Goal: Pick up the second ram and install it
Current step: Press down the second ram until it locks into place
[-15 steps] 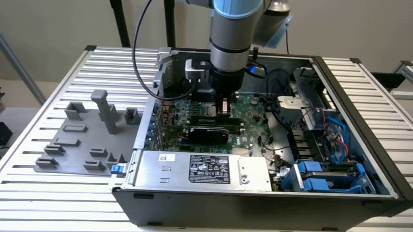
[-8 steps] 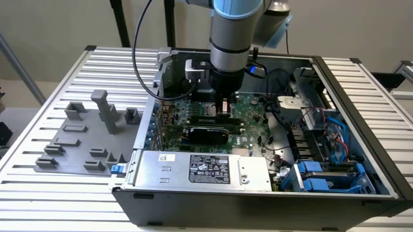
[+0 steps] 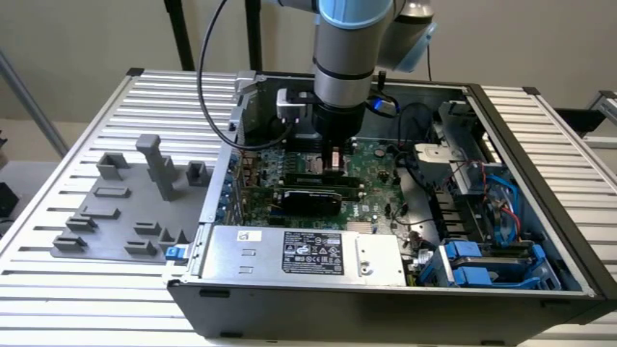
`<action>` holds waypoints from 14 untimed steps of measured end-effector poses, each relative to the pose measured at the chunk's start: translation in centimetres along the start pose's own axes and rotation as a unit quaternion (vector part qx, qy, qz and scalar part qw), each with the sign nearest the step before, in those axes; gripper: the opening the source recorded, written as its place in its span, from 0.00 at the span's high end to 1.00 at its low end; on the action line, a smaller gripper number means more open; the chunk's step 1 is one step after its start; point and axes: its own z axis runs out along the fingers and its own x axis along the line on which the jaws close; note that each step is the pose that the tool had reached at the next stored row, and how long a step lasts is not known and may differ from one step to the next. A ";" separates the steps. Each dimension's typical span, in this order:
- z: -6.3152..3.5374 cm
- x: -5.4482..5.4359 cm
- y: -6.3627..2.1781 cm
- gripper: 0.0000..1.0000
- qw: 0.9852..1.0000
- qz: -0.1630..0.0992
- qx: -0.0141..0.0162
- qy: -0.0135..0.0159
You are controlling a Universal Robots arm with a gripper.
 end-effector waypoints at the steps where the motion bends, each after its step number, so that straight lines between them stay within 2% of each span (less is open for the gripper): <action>1: 0.00 0.0 0.00 1.00 1.000 0.001 0.000 0.000; 14: 0.16 0.0 0.12 1.00 1.000 0.001 0.000 0.000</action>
